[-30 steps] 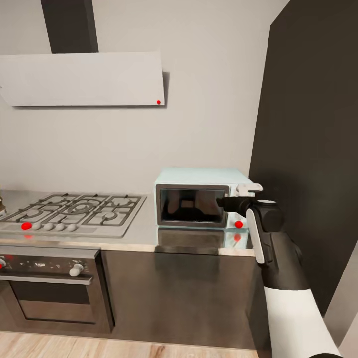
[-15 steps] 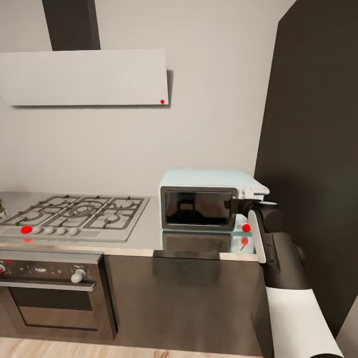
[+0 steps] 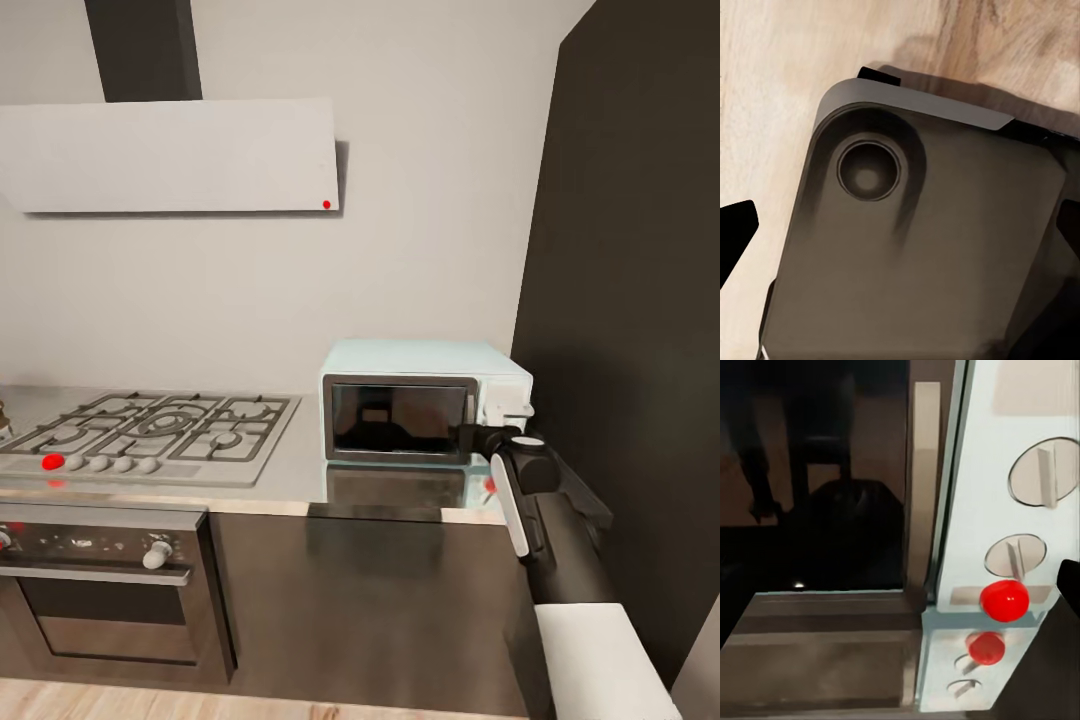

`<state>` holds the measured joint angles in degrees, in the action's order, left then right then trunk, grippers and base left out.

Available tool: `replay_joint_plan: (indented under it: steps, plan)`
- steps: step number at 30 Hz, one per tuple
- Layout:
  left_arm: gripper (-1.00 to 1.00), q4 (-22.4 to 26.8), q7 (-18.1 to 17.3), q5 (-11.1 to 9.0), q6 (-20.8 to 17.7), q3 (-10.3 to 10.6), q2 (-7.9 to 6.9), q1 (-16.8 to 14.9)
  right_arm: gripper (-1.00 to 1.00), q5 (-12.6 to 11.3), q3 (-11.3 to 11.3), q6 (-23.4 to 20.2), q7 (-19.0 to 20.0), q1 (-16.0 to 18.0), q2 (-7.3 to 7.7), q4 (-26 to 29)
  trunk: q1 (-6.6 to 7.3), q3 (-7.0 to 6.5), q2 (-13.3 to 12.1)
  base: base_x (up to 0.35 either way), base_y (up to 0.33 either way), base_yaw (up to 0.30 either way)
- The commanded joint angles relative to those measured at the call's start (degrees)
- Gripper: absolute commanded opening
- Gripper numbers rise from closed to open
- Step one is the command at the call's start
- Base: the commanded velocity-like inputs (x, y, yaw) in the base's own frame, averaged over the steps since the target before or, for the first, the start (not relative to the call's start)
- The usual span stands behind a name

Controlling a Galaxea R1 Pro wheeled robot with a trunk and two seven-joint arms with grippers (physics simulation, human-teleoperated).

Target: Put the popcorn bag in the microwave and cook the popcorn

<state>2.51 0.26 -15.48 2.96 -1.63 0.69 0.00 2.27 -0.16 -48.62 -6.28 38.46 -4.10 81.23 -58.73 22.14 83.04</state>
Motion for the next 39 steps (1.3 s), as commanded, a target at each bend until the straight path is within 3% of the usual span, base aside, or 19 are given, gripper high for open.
replay_joint_plan:
  steps: [1, 17, 35, 39]
  plan:
    - [1.00, 0.04, 0.05, -0.17, 0.11, -0.09, 0.01, 0.00, 1.00, 0.14, -0.02, -0.24, -0.04, 0.04, 0.00, -0.01, 0.00, 0.06, 0.03, 0.000, 0.000, 0.000]
    - [1.00, 0.04, 0.09, 0.33, 0.11, 0.39, 0.01, 0.00, 1.00, -0.41, -0.11, 5.78, 0.03, 0.04, 0.06, -7.23, 0.00, 0.06, 0.03, 0.000, 0.000, 0.000]
    - [1.00, 0.05, 0.09, 0.36, 0.11, 0.31, -0.16, 0.00, 1.00, -0.09, -1.77, 7.14, 0.10, 0.04, 0.09, -7.62, 0.00, 0.06, 0.03, 0.134, 0.000, 0.000]
    - [1.00, 0.06, 0.09, 0.36, 0.11, 0.31, -0.16, 0.00, 1.00, -0.02, -1.78, 7.14, 0.13, 0.04, 1.12, -8.63, 0.00, 0.06, 0.03, 0.040, 0.000, 0.000]
